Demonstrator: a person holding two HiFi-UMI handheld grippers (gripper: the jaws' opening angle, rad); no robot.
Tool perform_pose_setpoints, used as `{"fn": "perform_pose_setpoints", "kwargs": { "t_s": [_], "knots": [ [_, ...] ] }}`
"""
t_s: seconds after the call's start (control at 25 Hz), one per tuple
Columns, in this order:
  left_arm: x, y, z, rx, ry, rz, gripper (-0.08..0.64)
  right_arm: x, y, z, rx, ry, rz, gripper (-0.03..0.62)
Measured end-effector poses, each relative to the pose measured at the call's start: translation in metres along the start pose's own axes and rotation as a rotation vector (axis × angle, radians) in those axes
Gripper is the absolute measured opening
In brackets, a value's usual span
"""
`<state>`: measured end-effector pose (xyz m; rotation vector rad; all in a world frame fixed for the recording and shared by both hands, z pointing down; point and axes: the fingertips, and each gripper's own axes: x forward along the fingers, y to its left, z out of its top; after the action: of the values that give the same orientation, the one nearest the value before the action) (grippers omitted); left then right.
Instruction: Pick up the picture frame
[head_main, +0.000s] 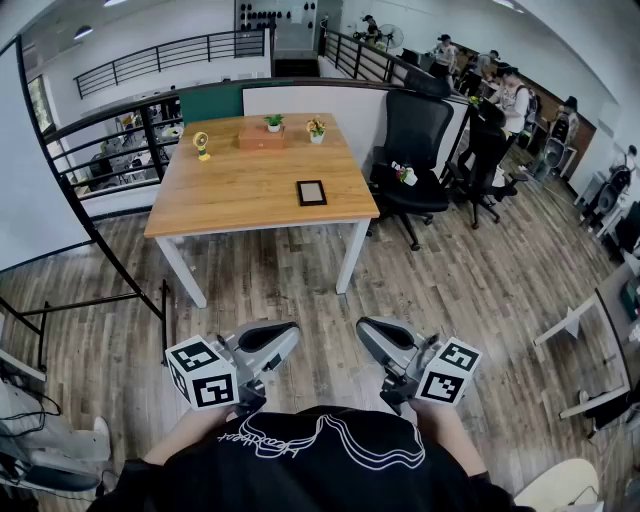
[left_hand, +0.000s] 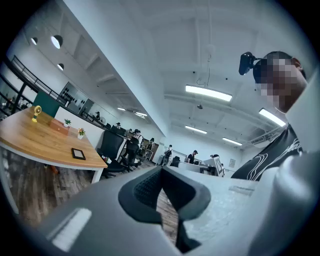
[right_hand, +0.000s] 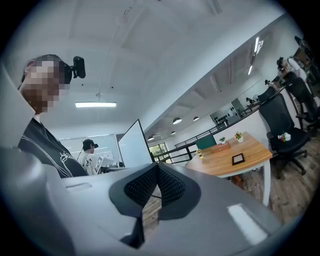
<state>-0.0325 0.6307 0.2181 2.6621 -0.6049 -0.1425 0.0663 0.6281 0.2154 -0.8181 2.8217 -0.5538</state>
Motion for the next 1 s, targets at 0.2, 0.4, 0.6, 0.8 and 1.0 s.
{"fn": "perform_pose_setpoints", "kwargs": {
  "t_s": [0.2,0.4,0.6,0.8,1.0],
  "knots": [
    [0.01,-0.004,-0.006,-0.011,0.007,-0.002,0.001,-0.01,-0.004,-0.005,0.013,0.001,-0.007,0.023],
    [0.027,-0.008,-0.013,-0.012,0.031,0.0,0.0,-0.029,-0.015,-0.006,0.025,-0.023,-0.024,0.023],
    [0.053,-0.013,-0.023,-0.026,0.037,-0.004,0.002,-0.055,-0.032,-0.01,0.063,-0.037,-0.055,0.023],
    [0.075,-0.014,-0.036,-0.024,0.046,0.004,0.002,-0.078,-0.047,-0.013,0.066,-0.069,-0.073,0.021],
    [0.09,-0.014,-0.045,-0.044,0.068,0.013,0.072,-0.096,-0.066,-0.016,0.085,-0.077,-0.12,0.026]
  ]
}}
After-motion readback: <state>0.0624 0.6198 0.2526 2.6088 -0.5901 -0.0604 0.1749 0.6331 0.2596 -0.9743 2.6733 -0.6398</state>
